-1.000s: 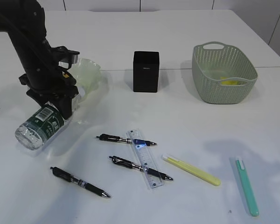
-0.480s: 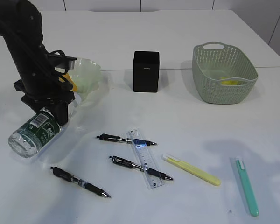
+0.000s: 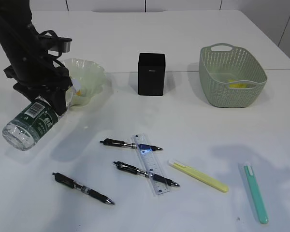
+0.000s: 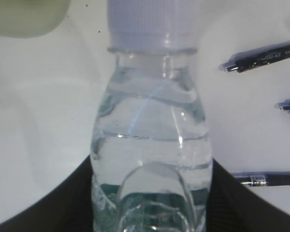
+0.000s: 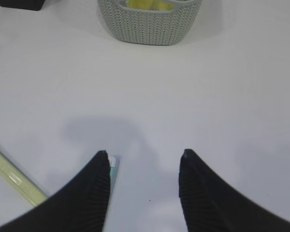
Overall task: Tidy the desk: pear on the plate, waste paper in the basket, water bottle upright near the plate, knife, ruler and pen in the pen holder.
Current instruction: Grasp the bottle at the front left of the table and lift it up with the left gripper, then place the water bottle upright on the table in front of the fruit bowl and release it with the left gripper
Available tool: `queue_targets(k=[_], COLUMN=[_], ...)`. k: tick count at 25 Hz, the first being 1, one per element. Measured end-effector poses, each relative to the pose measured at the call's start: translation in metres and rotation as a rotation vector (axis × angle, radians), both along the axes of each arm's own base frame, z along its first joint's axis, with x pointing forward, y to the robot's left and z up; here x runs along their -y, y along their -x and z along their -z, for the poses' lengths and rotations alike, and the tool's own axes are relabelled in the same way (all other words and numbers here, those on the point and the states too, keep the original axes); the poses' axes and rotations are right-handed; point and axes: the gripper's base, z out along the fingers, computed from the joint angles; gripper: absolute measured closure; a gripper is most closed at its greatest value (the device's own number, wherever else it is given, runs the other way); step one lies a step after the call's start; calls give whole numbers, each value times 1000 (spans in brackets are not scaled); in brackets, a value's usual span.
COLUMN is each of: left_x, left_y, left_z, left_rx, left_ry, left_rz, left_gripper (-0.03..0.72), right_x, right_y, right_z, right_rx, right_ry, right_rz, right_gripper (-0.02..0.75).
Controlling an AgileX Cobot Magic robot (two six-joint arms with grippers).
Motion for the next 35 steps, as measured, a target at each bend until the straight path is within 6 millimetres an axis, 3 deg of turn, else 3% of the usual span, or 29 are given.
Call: queue_targets(k=[5, 14, 35], left_x=[0, -7, -25], left_y=[0, 22, 68], left_z=[-1, 24, 16], left_rx=[37, 140, 615], left_ry=[9, 27, 110], left_rz=[-10, -35, -73], left_gripper=[293, 293, 293], right_x=[0, 0, 0], right_y=[0, 0, 0], right_z=[0, 0, 0], right_rx=[0, 0, 0], right_ry=[0, 0, 0], right_rz=[0, 0, 0], right_gripper=[386, 387, 387])
